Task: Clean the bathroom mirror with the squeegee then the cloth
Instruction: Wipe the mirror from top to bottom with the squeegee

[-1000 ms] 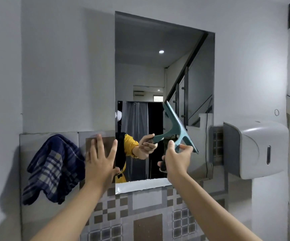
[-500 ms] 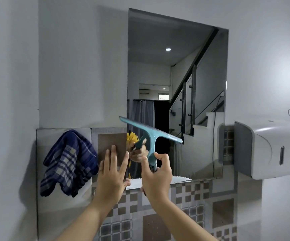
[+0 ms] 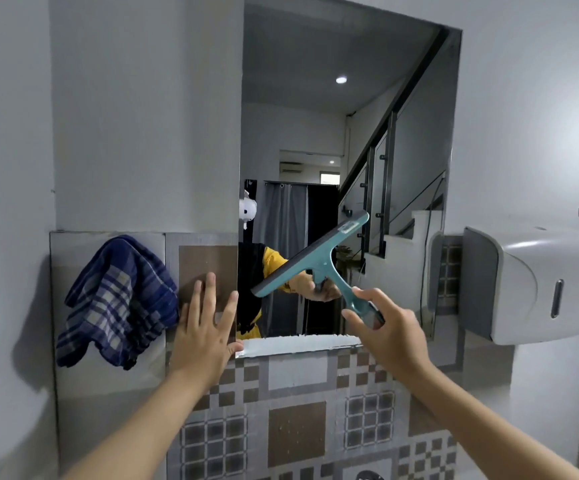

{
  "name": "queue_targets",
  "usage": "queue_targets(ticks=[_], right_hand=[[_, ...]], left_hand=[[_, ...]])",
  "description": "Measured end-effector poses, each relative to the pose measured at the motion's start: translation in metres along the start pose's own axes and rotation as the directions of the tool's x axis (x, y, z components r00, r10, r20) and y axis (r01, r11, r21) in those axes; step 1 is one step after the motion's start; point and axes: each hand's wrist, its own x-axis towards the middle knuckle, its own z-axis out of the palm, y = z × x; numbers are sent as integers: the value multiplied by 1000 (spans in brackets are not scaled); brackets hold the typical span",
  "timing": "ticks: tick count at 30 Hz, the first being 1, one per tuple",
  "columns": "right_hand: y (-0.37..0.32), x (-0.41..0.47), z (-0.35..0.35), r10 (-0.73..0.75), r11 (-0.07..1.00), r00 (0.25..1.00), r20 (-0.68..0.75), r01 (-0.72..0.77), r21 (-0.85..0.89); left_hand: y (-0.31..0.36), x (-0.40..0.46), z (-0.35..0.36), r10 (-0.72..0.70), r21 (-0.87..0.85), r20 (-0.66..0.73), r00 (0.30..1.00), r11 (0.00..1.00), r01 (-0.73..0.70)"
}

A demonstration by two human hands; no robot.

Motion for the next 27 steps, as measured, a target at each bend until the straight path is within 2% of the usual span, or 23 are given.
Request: queue_targets(ticks=[6, 17, 27], right_hand=[[43, 6, -23, -60, 995, 998, 24, 62, -81], [101, 4, -46, -136, 988, 989, 60, 139, -61], [140, -13, -69, -65, 997, 997, 48, 67, -38]], left_hand=[[0, 1, -2, -5, -29, 19, 1000, 1000, 5], [1, 1, -2, -7, -7, 41, 999, 1000, 7], [2, 0, -1, -4, -2, 30, 1000, 1000, 4]])
